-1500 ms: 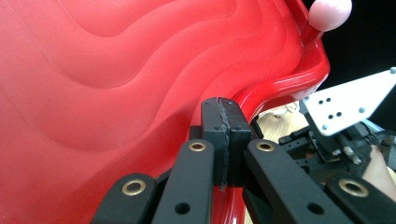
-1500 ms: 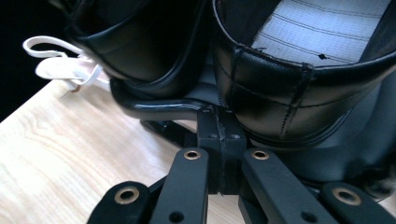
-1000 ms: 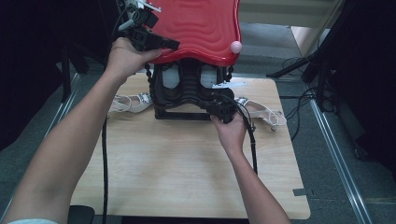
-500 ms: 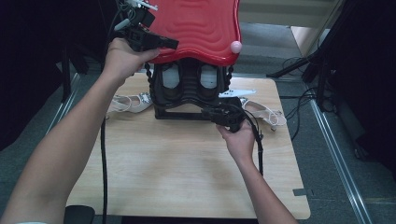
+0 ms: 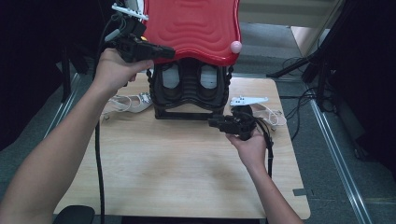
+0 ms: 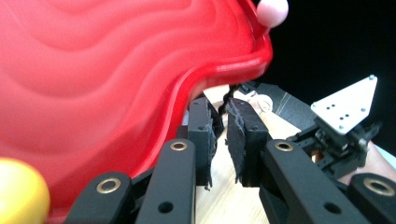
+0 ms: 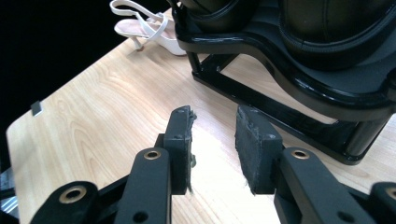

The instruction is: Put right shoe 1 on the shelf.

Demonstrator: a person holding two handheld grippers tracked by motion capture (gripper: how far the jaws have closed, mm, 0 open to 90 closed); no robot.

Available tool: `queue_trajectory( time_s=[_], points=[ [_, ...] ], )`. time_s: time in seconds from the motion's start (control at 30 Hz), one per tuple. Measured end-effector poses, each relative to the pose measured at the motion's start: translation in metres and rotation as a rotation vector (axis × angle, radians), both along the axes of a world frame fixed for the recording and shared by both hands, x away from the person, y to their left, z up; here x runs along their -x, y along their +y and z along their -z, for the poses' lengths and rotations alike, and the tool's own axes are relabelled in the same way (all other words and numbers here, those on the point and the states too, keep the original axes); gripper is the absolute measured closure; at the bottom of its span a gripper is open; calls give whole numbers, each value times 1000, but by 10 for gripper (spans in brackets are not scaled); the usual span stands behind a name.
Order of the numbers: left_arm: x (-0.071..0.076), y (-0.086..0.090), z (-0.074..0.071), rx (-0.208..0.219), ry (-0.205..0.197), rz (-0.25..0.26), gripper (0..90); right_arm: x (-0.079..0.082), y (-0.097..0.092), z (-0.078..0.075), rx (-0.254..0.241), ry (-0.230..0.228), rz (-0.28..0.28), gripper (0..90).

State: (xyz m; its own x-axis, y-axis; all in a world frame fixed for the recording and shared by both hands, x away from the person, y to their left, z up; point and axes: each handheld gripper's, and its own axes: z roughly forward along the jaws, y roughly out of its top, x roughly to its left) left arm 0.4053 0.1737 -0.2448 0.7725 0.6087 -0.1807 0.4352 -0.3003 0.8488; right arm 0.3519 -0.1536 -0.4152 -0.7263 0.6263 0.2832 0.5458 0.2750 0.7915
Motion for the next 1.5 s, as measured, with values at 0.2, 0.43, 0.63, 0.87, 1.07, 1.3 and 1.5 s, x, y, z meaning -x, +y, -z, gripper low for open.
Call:
queue_trajectory(
  time_s=[0.2, 0.43, 0.63, 0.87, 1.07, 1.3, 1.5],
  points=[
    [11, 5, 14, 4, 22, 1, 723, 5, -8, 4, 4, 3, -28, 630],
    [33, 21, 49, -1, 22, -8, 686, 12, -14, 7, 20, -9, -36, 589],
    [43, 27, 76, -26, 41, -26, 660, 14, -17, 16, 30, 7, -44, 574],
    [53, 29, 104, -8, 74, -23, 641, 17, -23, 25, 31, 6, -49, 574],
    [59, 31, 126, -4, 92, -30, 629, 19, -28, 30, 27, 16, -46, 571],
    [67, 34, 155, 14, 124, -53, 607, 22, -33, 35, 28, 11, -44, 560],
    [72, 39, 173, 29, 137, -67, 581, 24, -38, 36, 29, -13, -49, 536]
  ],
)
